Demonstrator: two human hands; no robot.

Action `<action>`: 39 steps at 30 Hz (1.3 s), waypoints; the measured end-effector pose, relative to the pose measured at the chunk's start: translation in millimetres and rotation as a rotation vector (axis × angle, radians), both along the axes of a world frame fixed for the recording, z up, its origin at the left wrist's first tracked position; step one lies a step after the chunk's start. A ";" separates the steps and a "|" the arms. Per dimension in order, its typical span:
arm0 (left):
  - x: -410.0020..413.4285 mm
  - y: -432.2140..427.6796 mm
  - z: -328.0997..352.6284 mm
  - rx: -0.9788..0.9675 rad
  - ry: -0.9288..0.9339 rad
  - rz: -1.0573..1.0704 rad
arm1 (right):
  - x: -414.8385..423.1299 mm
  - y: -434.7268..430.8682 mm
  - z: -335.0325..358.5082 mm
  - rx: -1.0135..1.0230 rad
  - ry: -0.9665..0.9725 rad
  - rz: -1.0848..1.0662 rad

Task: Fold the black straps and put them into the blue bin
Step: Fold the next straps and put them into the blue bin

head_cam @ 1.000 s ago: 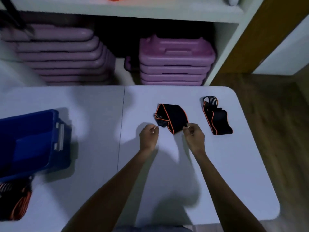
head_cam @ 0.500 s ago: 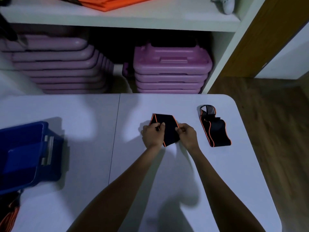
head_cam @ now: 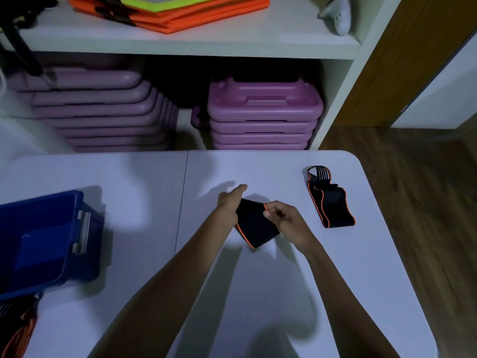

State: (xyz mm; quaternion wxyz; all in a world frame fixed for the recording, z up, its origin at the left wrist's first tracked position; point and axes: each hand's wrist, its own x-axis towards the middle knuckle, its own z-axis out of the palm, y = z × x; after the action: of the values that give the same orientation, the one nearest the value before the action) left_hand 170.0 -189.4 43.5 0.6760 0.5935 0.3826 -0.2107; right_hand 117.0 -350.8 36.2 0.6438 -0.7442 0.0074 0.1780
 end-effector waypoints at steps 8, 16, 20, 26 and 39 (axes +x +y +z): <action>-54.1 8.1 -11.9 -0.090 0.067 0.098 | -40.3 4.3 -1.3 -0.019 -0.005 0.063; -60.5 21.9 10.1 -0.138 -0.260 0.083 | -72.4 8.7 5.7 -0.027 -0.012 -0.006; -59.2 29.5 24.3 -0.056 -0.467 0.051 | -80.6 12.3 13.6 -0.012 -0.021 -0.037; -60.9 37.4 42.8 -0.024 -0.597 0.069 | -94.4 14.0 13.2 -0.025 -0.018 -0.048; -73.6 39.6 79.6 -0.135 -0.560 0.001 | -111.3 8.8 15.2 -0.050 -0.003 0.018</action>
State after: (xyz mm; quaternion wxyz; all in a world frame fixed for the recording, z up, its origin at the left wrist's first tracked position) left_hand 96.4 -149.9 123.1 0.7933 0.5822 0.1665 -0.0631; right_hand 5.7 -342.0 51.4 0.6235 -0.7602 0.0043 0.1824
